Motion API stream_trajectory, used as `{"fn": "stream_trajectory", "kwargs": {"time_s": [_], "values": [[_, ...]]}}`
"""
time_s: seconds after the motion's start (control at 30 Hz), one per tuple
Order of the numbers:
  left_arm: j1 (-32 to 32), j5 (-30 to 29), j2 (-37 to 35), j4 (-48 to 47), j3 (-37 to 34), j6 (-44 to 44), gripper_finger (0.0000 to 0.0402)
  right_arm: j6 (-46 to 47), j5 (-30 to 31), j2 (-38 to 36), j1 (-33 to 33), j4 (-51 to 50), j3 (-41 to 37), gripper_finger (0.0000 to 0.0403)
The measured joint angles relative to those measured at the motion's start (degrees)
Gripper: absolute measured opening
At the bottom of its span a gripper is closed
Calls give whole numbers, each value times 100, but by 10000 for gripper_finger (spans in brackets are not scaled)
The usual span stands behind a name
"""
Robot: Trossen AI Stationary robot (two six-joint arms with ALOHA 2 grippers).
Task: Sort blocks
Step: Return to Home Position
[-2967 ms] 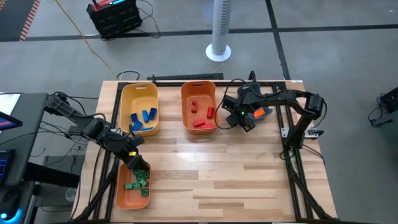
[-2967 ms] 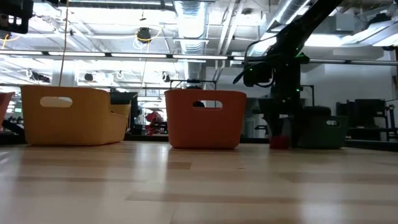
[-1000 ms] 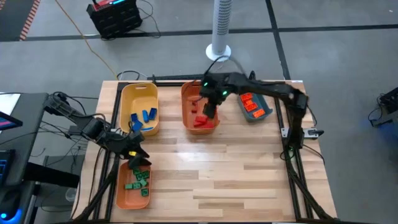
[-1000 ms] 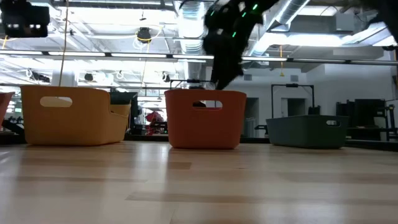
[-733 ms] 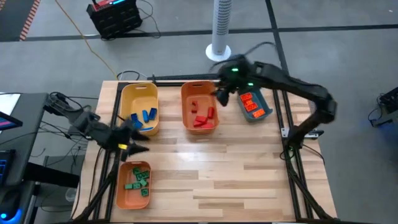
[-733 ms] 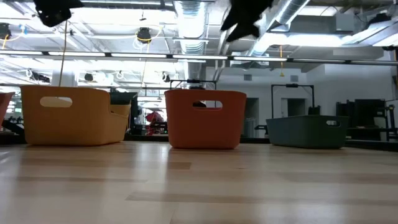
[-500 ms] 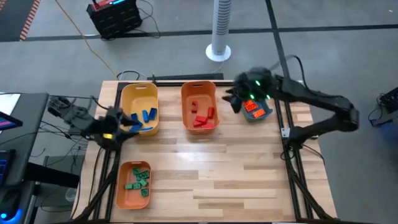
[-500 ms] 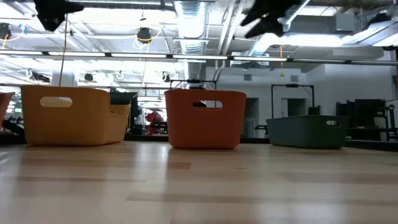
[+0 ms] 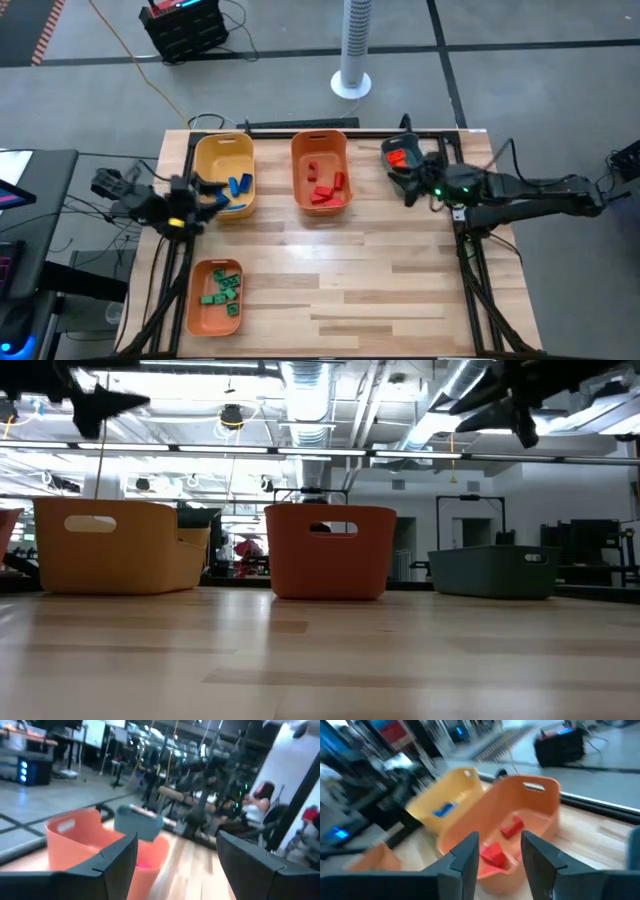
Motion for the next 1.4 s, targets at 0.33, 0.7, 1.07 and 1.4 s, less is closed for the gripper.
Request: {"fn": "stream_trajectory", "kwargs": {"time_s": [0.33, 0.7, 1.07, 1.4], "values": [[165, 274, -102, 3028, -1812, 104, 261, 357, 672, -1166, 888, 2435, -1950, 108], [777, 293, -96, 3245, -1878, 144, 261, 582, 1387, -2158, 1669, 2960, -2946, 96], [1044, 833, -100, 3224, -1889, -154, 261, -603, 2603, -4036, 2463, 2214, -2882, 96], [1053, 721, -87, 2517, -1897, -461, 261, 519, 2878, -3840, 2935, 1410, -2824, 95]]}}
